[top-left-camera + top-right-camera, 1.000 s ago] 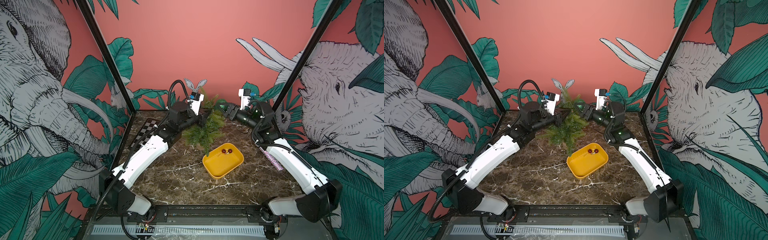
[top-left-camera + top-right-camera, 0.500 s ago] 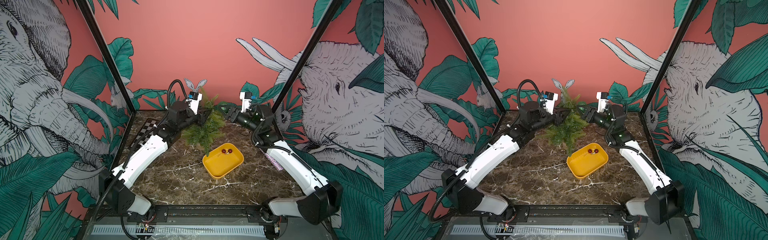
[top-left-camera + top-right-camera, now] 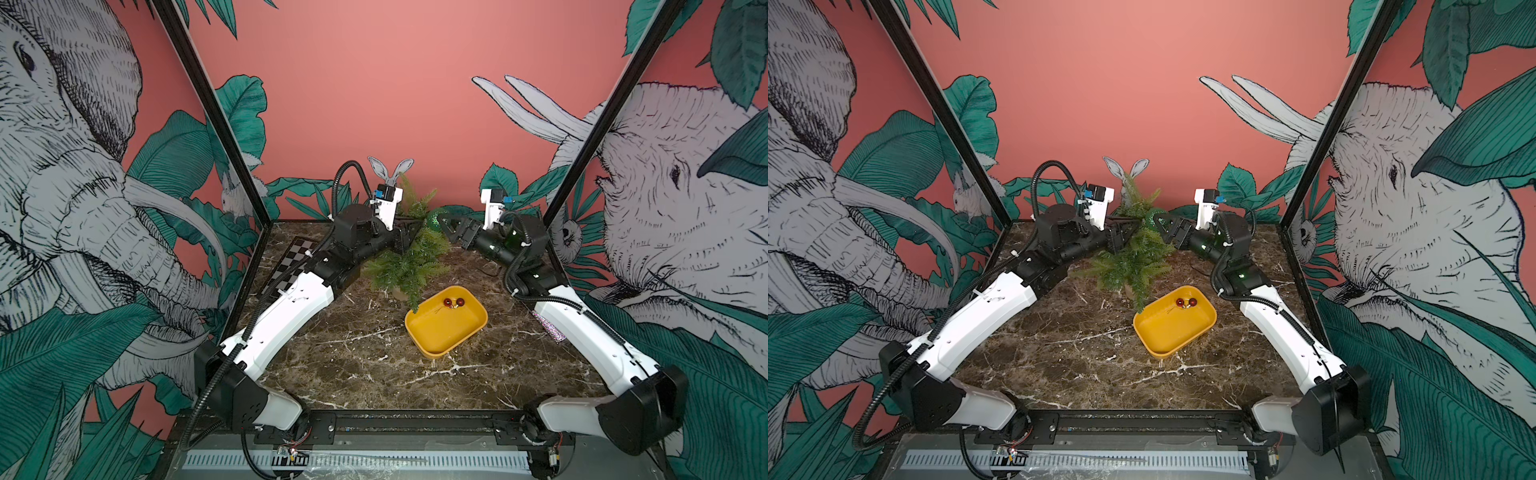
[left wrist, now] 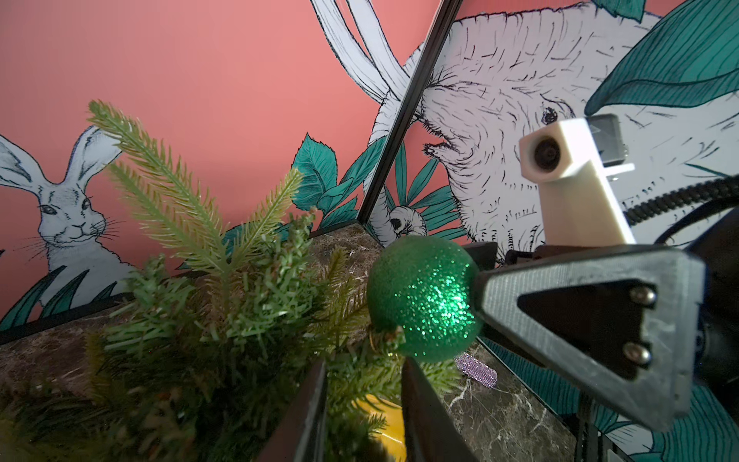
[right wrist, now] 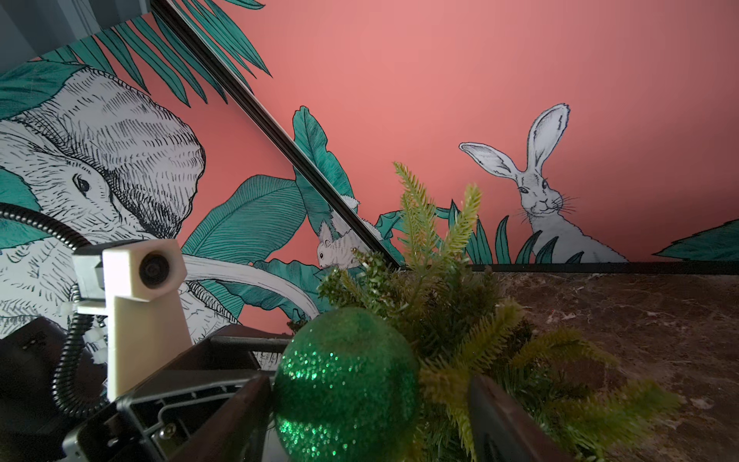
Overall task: Decorate the small christmas tree with ornaments
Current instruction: Hang an ornament on the christmas tree, then adjust an ornament on the christmas tree.
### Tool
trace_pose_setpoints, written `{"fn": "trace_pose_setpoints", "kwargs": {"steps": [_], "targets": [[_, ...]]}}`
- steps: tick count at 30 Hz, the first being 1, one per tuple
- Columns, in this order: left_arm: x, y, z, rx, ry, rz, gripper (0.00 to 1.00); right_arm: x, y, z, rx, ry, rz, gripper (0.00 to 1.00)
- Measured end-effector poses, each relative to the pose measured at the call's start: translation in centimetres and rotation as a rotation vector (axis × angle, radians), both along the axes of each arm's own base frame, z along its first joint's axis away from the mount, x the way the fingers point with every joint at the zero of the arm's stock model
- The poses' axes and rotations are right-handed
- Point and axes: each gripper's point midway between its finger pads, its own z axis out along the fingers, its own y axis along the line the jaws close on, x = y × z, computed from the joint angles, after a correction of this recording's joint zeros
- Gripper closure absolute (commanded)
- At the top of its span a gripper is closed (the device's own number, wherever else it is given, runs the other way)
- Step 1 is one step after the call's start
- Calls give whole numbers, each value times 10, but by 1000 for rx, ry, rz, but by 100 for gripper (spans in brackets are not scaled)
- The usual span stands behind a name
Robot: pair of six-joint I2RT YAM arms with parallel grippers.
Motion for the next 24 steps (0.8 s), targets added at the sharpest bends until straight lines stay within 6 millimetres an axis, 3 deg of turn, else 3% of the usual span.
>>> {"fn": "trace_pose_setpoints", "kwargs": {"steps": [6,13,19,24], "targets": [[-2,1,1,-4,-1,-3,64,-9,-8,4,-8,-12,-20,27],[-2,1,-2,1,6,-4,64,-8,-9,6,-22,-15,-24,19],[-2,1,-3,1,7,-4,64,2,-2,33,-30,-38,-11,20],[-2,1,-3,1,7,-4,64,11,15,51,-18,-51,72,19]]}}
